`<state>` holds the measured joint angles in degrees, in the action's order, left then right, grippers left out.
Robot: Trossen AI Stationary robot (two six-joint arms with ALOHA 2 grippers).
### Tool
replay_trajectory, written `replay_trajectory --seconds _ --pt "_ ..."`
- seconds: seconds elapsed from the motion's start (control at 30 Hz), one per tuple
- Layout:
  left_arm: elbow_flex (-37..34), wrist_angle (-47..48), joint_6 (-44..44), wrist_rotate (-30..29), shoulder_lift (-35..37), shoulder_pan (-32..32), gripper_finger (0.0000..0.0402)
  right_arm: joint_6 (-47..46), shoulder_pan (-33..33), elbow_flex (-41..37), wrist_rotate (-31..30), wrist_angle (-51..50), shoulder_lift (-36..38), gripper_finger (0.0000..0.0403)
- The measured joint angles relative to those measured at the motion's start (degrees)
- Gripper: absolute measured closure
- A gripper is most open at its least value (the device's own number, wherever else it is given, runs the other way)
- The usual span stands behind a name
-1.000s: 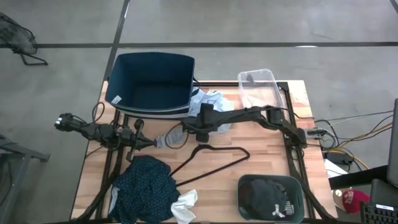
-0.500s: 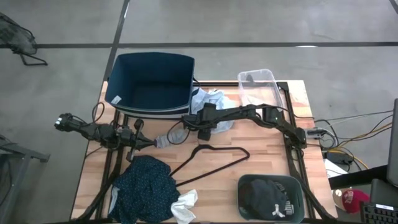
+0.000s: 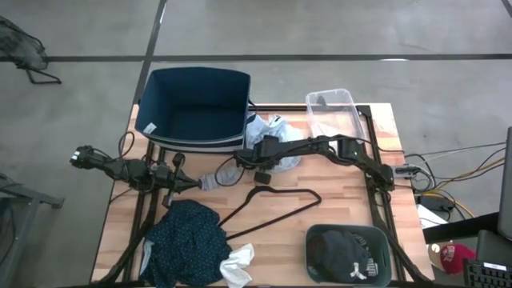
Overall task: Pick & Place Cloths
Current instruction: Put the white patterned polo shirt into the laundry bin
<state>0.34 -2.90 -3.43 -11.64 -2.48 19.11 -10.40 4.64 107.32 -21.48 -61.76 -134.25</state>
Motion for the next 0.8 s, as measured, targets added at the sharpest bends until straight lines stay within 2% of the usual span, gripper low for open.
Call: replay_trajectory --seconds 0.17,0.8 --pt "0.0 0.0 0.0 0.0 0.0 0.0 0.0392 -1.8 -2.1 -0.1 0.0 -1.1 6.4 0.0376" --pt "0.0 0.0 0.0 0.0 0.0 0.0 0.0392 -5.1 -5.1 0.2 -11.1 0.1 32.7 0.0376"
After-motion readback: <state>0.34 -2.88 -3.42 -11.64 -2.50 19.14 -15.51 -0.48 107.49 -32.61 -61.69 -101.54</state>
